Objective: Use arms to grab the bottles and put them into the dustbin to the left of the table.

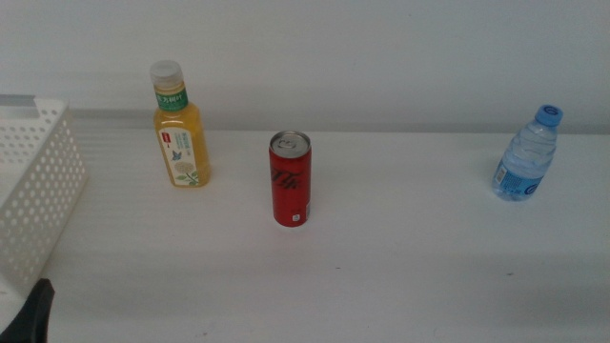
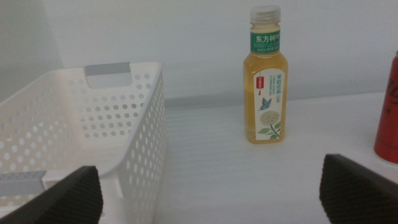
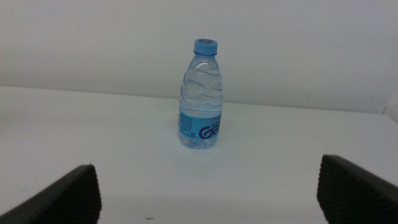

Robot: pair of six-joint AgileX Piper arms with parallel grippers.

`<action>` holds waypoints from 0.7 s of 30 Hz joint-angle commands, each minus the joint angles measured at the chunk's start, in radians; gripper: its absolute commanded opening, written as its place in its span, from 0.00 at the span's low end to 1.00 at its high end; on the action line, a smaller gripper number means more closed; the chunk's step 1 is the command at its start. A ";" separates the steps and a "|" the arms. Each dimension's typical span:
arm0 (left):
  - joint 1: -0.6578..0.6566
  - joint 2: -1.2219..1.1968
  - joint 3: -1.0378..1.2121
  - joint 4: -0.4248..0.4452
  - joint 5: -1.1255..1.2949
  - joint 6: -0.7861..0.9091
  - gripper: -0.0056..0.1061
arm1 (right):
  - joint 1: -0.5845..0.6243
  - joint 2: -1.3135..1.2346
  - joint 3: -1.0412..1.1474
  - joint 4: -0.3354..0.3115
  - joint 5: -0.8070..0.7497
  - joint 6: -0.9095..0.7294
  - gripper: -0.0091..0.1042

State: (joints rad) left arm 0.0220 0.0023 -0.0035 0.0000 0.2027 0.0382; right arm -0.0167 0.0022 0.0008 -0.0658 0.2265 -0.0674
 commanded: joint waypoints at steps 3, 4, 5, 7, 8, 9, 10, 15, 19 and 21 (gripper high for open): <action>-0.050 0.012 0.040 -0.019 -0.021 0.015 0.89 | -0.004 -0.038 0.038 -0.005 -0.008 -0.002 0.90; -0.067 0.036 0.040 -0.028 -0.032 0.015 0.89 | -0.004 -0.038 0.038 -0.005 -0.008 -0.002 0.90; -0.091 0.071 0.040 -0.034 -0.053 0.015 0.89 | -0.004 -0.038 0.038 -0.005 -0.008 -0.002 0.90; -0.140 0.149 0.040 -0.034 -0.123 0.015 0.89 | -0.004 -0.038 0.038 -0.005 -0.008 -0.002 0.90; -0.169 0.198 0.040 -0.034 -0.173 0.015 0.89 | -0.004 -0.038 0.038 -0.005 -0.008 -0.002 0.90; -0.200 0.252 0.040 -0.034 -0.230 0.015 0.89 | -0.004 -0.038 0.038 -0.005 -0.008 -0.002 0.90; -0.231 0.308 0.040 -0.034 -0.280 0.015 0.89 | -0.004 -0.038 0.038 -0.005 -0.008 -0.002 0.90; -0.371 0.619 0.040 -0.039 -0.564 0.013 0.89 | -0.004 -0.038 0.038 -0.005 -0.008 -0.002 0.90; -0.452 0.873 0.040 -0.053 -0.793 0.013 0.89 | -0.004 -0.038 0.038 -0.005 -0.008 -0.002 0.90; -0.490 1.008 0.040 -0.060 -0.939 0.013 0.89 | -0.004 -0.038 0.038 -0.005 -0.008 -0.002 0.90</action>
State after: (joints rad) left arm -0.4407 0.9230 -0.0035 -0.0432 -0.6097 0.0569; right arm -0.0167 0.0022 0.0008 -0.0658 0.2265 -0.0656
